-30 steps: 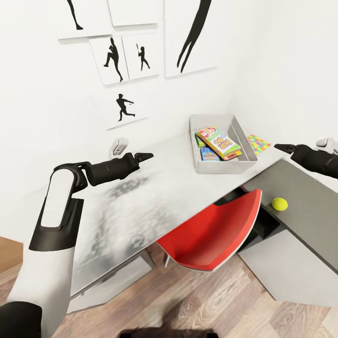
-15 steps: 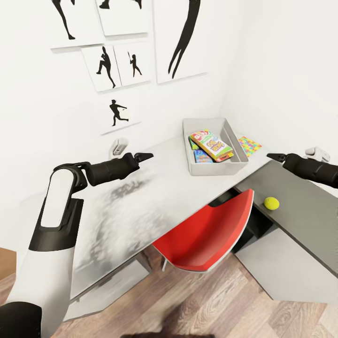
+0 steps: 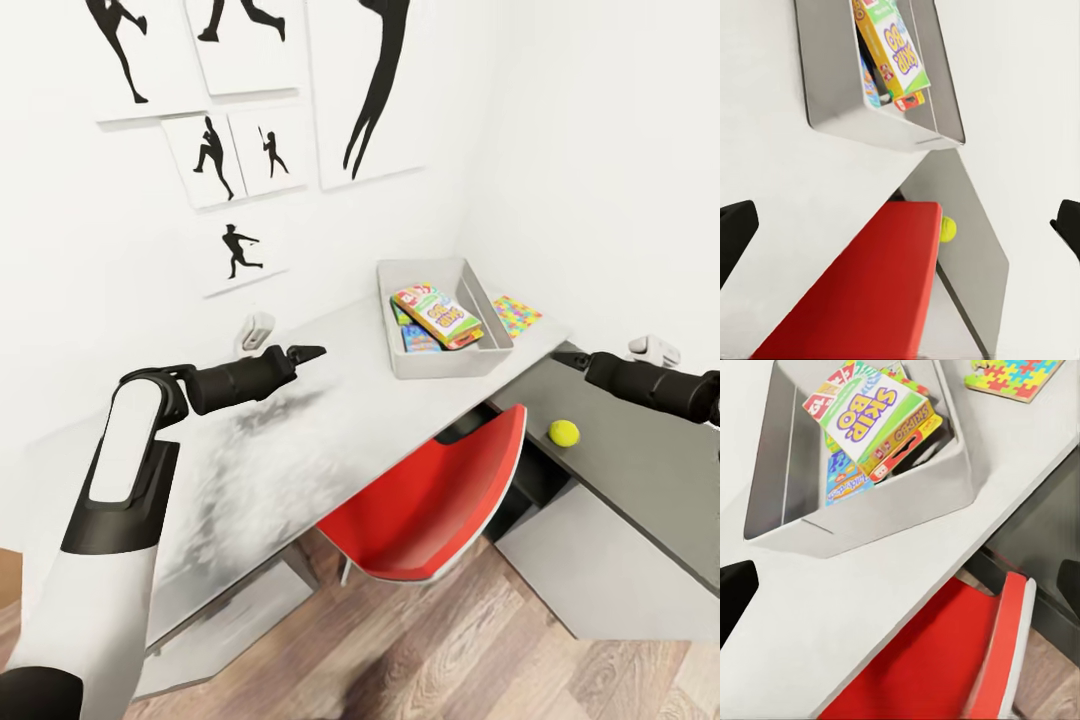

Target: Put all the toys in the child's room - the three board games (two on the bed and one on the table), the two jigsaw puzzles on the table, and the tennis ball on the table - inside the toy box on the table in the child's room.

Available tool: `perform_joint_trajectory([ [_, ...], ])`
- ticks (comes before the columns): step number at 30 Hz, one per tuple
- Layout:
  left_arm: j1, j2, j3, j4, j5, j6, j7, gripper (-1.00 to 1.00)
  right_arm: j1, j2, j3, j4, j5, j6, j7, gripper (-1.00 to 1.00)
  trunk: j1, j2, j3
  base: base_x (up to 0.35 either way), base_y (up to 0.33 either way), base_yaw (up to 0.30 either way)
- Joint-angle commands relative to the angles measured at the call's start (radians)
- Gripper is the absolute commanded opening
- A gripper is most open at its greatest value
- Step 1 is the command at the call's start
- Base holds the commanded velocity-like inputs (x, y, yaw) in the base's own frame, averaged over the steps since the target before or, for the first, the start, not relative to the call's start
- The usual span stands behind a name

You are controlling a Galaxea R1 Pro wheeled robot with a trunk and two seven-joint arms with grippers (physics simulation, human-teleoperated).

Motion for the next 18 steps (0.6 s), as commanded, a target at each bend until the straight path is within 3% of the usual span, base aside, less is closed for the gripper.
perform_joint_trajectory([
  [1, -0.001, 0.001, -0.001, -0.001, 0.01, 0.0, 0.01, 1.0, -0.001, 0.0, 0.0, -0.001, -0.01, 0.004, -0.01, 1.0, 0.001, -0.002, 0.0, 0.0, 0.0, -0.082],
  [11, 0.05, -0.005, -0.005, -0.002, 0.01, 0.002, -0.005, 1.0, 0.033, -0.001, 0.007, -0.015, -0.009, 0.004, -0.009, 1.0, 0.001, -0.002, 0.016, 0.0, 0.0, -0.089],
  [18, 0.097, -0.013, -0.038, -0.002, 0.01, 0.001, -0.088, 1.0, 0.051, -0.001, 0.01, -0.029, -0.009, 0.004, -0.01, 1.0, 0.001, -0.002, 0.027, 0.0, 0.0, -0.095],
])
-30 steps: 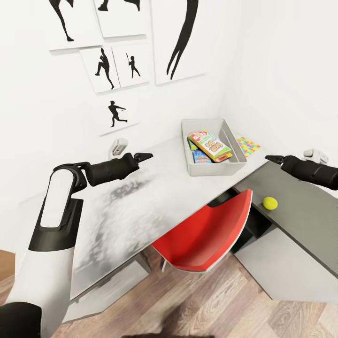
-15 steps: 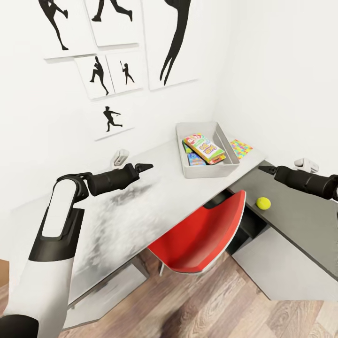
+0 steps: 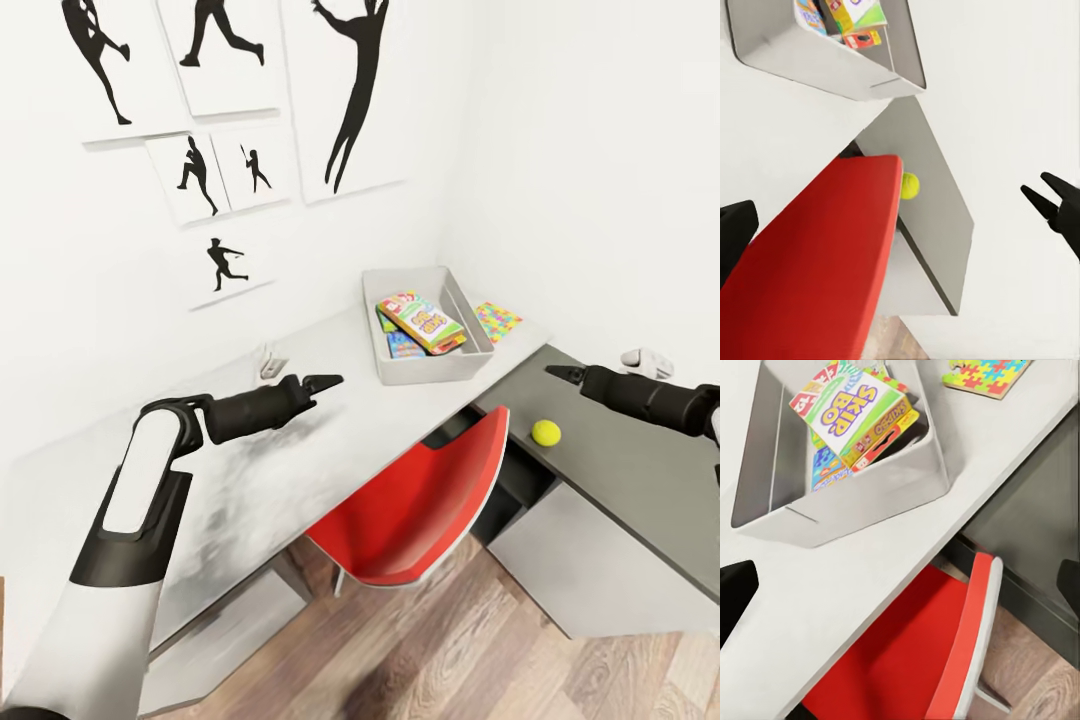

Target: Put all the toys in the child's room - the three board games (two on the bed and one on the table), the two jigsaw puzzles on the table, and the tennis ball on the table - inside the toy box on the table in the child's room.

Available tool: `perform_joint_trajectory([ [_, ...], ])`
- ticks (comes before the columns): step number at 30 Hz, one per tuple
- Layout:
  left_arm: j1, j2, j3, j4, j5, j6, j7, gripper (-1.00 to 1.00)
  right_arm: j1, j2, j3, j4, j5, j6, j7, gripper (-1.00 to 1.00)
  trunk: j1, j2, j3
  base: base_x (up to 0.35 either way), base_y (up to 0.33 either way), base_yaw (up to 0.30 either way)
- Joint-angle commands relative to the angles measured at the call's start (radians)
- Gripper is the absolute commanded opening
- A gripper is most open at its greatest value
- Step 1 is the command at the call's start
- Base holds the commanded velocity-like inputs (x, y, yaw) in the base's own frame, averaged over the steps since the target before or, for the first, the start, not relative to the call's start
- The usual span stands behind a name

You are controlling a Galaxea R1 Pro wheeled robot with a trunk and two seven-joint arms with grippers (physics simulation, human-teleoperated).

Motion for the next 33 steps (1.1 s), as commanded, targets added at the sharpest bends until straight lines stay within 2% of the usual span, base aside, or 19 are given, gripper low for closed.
perform_joint_trajectory([
  [1, 0.0, 0.001, -0.001, -0.001, 0.01, 0.001, 0.01, 1.0, -0.001, 0.0, 0.0, -0.001, -0.01, 0.004, -0.01, 1.0, 0.001, -0.002, 0.0, 0.0, 0.0, -0.097],
  [6, 0.049, 0.009, -0.012, -0.001, 0.009, -0.002, -0.086, 1.0, 0.004, 0.001, 0.005, -0.005, -0.009, 0.004, -0.012, 1.0, 0.001, -0.002, 0.008, 0.0, 0.0, -0.097],
  [11, 0.068, 0.015, -0.013, -0.001, 0.005, -0.004, -0.117, 1.0, 0.005, 0.0, 0.011, -0.007, -0.008, 0.004, -0.012, 1.0, 0.001, -0.002, 0.016, 0.0, 0.0, -0.098],
  [13, 0.08, 0.025, -0.003, -0.001, 0.003, -0.005, -0.142, 1.0, 0.006, 0.0, 0.016, -0.012, -0.007, 0.004, -0.013, 1.0, 0.001, -0.002, 0.019, 0.0, 0.0, -0.098],
  [20, 0.088, 0.033, 0.025, -0.001, 0.001, -0.006, -0.164, 1.0, 0.006, 0.0, 0.023, -0.03, -0.005, 0.004, -0.014, 1.0, 0.001, -0.002, 0.03, 0.0, 0.0, -0.098],
  [33, 0.125, 0.044, 0.043, -0.001, 0.0, -0.006, -0.184, 1.0, 0.019, 0.002, 0.028, -0.044, 0.012, 0.004, -0.015, 1.0, 0.001, -0.002, 0.051, 0.0, 0.0, -0.099],
])
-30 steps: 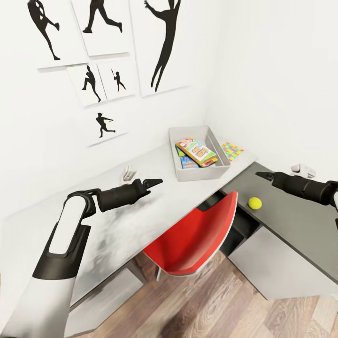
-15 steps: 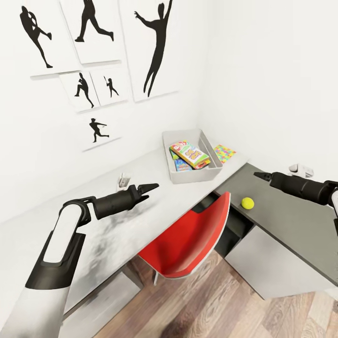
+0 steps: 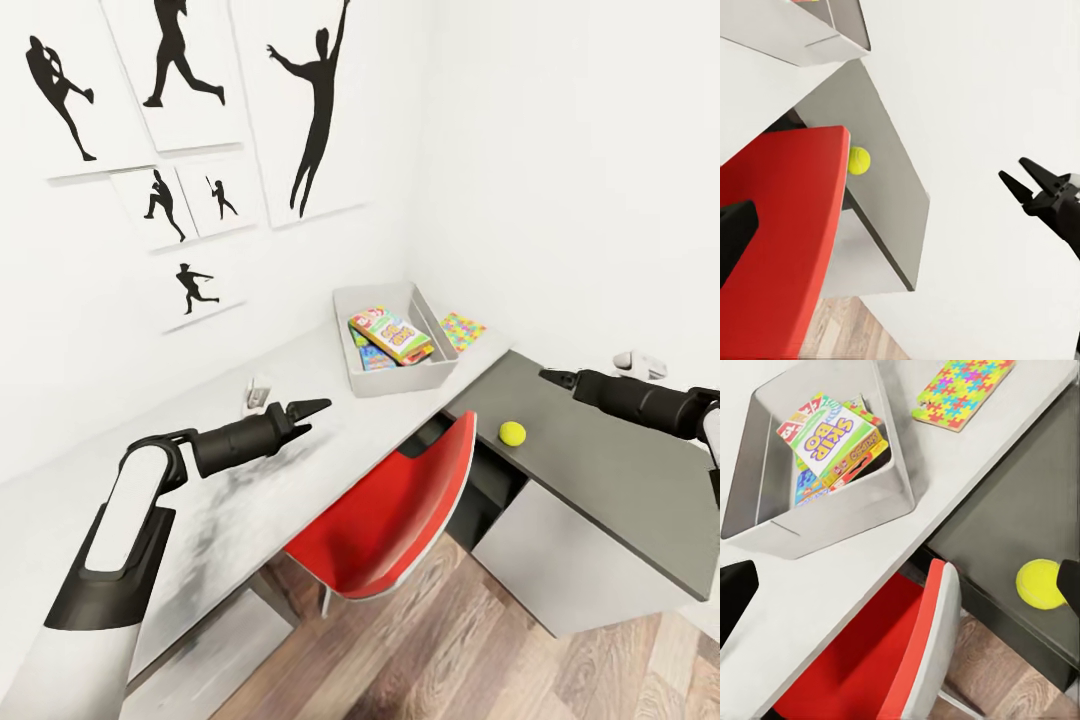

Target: Put all the toys in the child's room - the three board games (two on the bed and one on the table), the two jigsaw puzzles on the table, and the tennis ball on the table - inside the toy box on the table in the child's room.

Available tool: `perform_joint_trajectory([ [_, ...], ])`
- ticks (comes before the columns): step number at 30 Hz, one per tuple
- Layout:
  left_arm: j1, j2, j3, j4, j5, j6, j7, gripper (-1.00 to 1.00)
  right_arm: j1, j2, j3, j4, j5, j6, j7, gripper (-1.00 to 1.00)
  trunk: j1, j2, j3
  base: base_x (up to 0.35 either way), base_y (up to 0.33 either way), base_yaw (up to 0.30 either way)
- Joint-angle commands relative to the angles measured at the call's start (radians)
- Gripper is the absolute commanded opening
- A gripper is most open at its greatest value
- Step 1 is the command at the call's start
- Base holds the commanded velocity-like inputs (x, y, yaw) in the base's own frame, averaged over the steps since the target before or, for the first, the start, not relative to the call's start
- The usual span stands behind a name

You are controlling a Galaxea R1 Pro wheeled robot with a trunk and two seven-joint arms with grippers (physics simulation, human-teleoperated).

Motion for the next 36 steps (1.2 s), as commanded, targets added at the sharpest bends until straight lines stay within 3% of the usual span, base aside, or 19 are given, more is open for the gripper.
perform_joint_trajectory([
  [1, -0.001, 0.001, -0.001, -0.001, 0.011, 0.001, 0.01, 1.0, -0.001, 0.0, 0.0, -0.001, -0.01, 0.004, -0.01, 1.0, 0.001, -0.002, 0.0, 0.0, 0.0, -0.102],
  [9, 0.016, 0.015, 0.011, -0.001, 0.01, 0.002, 0.007, 1.0, 0.047, 0.001, 0.0, -0.004, -0.007, 0.004, -0.009, 1.0, 0.001, -0.002, 0.013, 0.0, 0.0, -0.103],
  [20, 0.026, 0.065, 0.02, -0.001, 0.01, 0.003, 0.003, 1.0, 0.073, 0.001, 0.0, -0.005, -0.006, 0.004, -0.007, 1.0, 0.001, -0.002, 0.03, 0.0, 0.0, -0.115],
  [30, 0.032, 0.078, 0.023, -0.001, 0.01, 0.004, -0.011, 1.0, 0.079, 0.009, 0.003, -0.005, -0.006, 0.004, -0.006, 1.0, 0.001, -0.002, 0.045, 0.0, 0.0, -0.132],
  [36, 0.034, 0.081, 0.025, -0.001, 0.012, 0.005, -0.03, 1.0, 0.083, 0.011, 0.025, -0.005, -0.005, 0.004, -0.005, 1.0, 0.001, -0.002, 0.054, 0.0, 0.0, -0.13],
])
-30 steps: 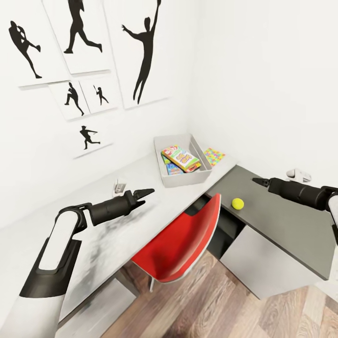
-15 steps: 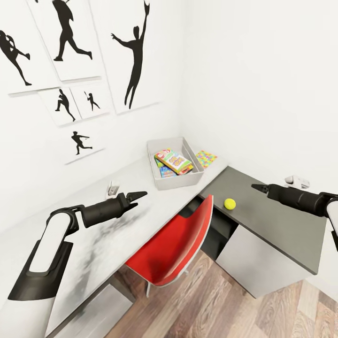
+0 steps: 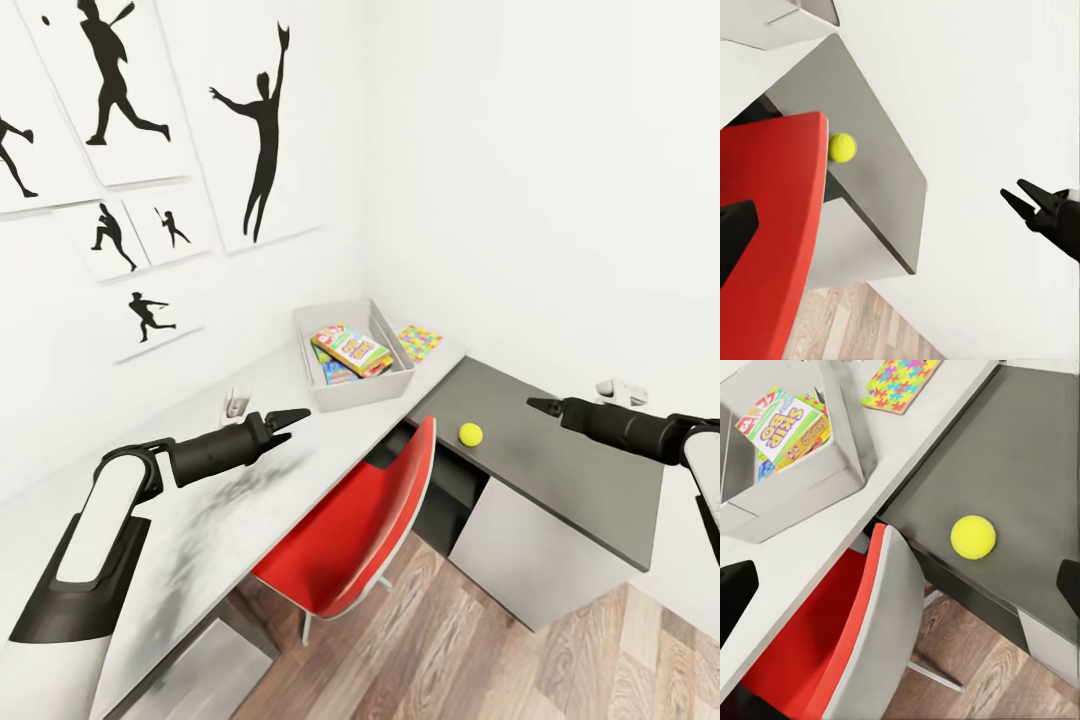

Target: Put all the toys in the child's room - the three board games (two on the bed and one on the table), the two jigsaw puzzles on the table, and the tennis ball on the table - inside the toy box on the table in the child's room.

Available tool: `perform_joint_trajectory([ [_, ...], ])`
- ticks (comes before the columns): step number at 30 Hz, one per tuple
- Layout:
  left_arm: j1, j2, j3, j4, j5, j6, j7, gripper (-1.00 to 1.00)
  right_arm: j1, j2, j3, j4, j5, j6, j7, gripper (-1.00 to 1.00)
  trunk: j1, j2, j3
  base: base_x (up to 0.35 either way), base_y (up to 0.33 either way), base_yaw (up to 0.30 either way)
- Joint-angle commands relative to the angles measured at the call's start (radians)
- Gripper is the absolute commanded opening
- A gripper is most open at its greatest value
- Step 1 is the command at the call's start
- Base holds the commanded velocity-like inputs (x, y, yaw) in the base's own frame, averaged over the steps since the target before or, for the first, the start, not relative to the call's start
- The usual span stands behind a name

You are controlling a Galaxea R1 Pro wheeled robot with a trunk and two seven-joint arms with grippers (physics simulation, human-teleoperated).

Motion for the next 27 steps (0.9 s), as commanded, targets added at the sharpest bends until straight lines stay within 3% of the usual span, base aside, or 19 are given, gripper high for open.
perform_joint_trajectory([
  [1, 0.0, 0.001, 0.0, -0.001, 0.012, 0.002, 0.004, 1.0, -0.001, 0.0, 0.005, -0.001, -0.01, 0.004, -0.011, 1.0, 0.001, -0.002, 0.0, 0.0, 0.0, -0.124],
  [19, 0.012, 0.019, 0.029, 0.0, 0.017, 0.006, -0.059, 1.0, 0.005, 0.005, 0.03, 0.001, -0.011, 0.004, -0.012, 1.0, 0.001, -0.002, 0.026, 0.0, 0.0, -0.116],
  [27, 0.024, 0.025, 0.051, 0.0, 0.017, 0.005, -0.072, 1.0, 0.007, 0.013, 0.068, 0.007, -0.01, 0.004, -0.014, 1.0, 0.001, -0.002, 0.038, 0.0, 0.0, -0.112],
])
